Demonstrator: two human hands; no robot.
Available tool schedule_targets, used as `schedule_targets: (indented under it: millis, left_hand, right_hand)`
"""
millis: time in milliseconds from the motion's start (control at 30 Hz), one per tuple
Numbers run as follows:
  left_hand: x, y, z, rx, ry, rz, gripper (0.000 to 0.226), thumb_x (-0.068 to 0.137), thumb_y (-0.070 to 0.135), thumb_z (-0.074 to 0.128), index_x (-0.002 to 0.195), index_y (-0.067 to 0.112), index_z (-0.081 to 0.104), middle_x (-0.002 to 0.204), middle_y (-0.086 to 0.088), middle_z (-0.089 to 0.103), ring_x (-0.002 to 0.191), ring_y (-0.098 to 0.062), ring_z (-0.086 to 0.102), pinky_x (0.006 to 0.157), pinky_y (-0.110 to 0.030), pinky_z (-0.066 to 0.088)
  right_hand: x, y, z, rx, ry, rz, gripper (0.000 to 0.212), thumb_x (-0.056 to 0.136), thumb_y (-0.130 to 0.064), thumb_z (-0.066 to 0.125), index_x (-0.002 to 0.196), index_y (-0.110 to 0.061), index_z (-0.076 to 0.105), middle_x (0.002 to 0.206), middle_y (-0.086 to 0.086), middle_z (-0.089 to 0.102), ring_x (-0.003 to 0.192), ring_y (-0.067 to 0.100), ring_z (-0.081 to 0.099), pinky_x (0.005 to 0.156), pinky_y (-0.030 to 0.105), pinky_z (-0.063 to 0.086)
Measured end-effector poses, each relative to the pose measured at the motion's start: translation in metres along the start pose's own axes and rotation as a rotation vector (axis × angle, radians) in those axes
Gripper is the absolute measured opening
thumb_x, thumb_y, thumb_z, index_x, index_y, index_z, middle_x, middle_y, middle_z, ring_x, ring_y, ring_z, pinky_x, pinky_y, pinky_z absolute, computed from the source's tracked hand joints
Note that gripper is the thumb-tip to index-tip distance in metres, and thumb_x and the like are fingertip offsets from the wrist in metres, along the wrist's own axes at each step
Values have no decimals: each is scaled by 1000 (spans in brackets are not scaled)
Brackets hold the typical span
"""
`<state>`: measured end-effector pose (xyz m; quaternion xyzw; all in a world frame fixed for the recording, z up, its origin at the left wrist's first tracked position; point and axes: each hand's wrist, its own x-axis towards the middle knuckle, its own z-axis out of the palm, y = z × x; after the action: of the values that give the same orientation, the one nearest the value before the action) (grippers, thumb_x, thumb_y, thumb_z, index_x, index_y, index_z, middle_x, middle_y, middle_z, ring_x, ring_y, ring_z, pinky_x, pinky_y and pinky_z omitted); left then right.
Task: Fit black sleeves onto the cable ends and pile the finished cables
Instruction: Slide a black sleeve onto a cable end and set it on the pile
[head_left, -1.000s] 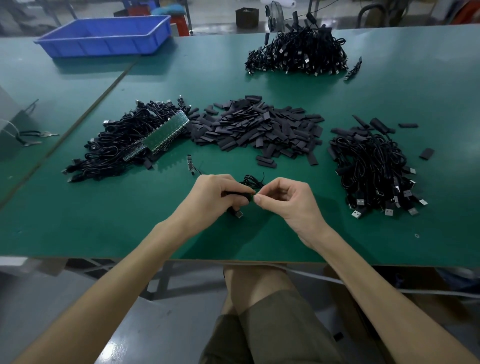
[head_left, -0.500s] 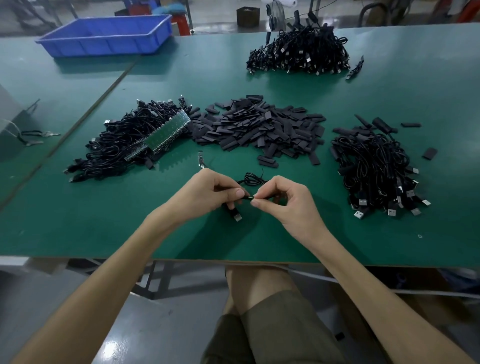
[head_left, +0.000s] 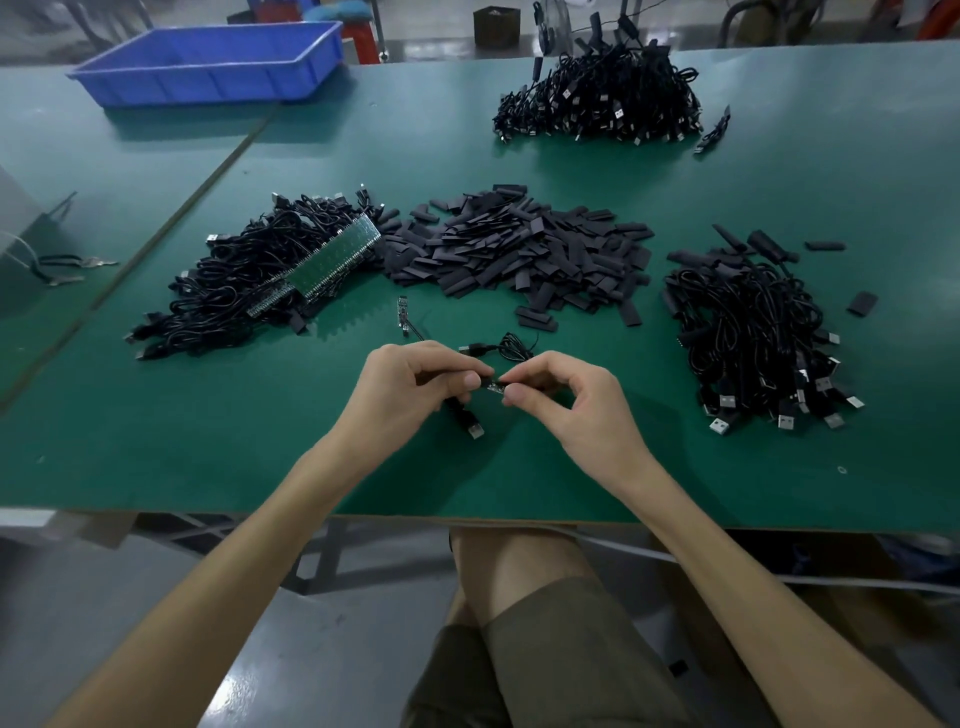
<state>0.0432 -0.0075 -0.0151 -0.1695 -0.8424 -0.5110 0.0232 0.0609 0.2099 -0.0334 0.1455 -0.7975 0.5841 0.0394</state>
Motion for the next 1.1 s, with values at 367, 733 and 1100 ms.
schedule_targets:
  millis: [367,733,1100]
  left_hand:
    - [-11,1,8,29,20,71,13,89,8,75,99,13,81,92,2,74,73,-17,69,67,-27,56]
    - [-2,1,-1,151,-100,44,15,90,19,74,104,18,80,78,8,71,70,-9,67,73,-22,51]
    - [-10,-2,3,43,-28,59,16,88,26,72,99,19,81,79,-1,72,74,-16,67,77,-27,54]
  right_hand:
    - [-3,0,1,17,-27,26,5,87,-11,82,92,-12,81,80,-3,78,79,18,73,81,39,59]
    - [-3,1,-1,108,23,4,8,86,-10,82,90,-13,76,83,-1,76,81,18,73,83,41,59]
    - [-4,1,1,62,-33,-10,5,89,-10,79,92,-13,77,82,0,76,80,21,72,83,43,58]
